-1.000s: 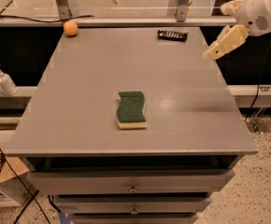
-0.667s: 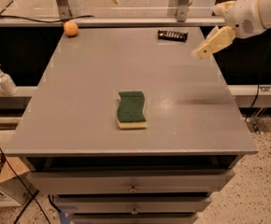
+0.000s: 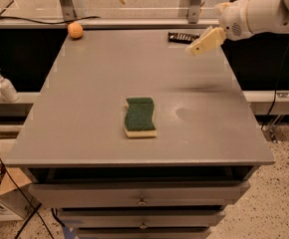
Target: Move rxbar chocolate near orange
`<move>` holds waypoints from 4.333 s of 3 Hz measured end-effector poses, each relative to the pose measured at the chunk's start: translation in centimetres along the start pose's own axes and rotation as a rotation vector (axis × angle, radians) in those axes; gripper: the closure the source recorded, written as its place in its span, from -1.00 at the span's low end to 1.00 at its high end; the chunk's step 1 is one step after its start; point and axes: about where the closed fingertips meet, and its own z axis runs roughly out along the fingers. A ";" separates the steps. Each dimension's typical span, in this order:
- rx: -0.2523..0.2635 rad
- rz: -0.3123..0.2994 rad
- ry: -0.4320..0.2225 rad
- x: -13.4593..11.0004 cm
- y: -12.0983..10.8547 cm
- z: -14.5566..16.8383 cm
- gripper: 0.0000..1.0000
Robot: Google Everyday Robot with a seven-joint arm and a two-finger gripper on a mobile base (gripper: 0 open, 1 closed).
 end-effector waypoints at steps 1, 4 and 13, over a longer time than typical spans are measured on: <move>0.046 0.082 -0.048 0.8 -2.6 2.9 -1.00; 0.085 0.188 -0.102 2.3 -5.1 6.4 -1.00; 0.185 0.387 -0.137 6.4 -10.0 17.4 -0.20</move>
Offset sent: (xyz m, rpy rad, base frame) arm 0.1160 -0.0107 -0.0416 0.3071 0.0111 -0.1983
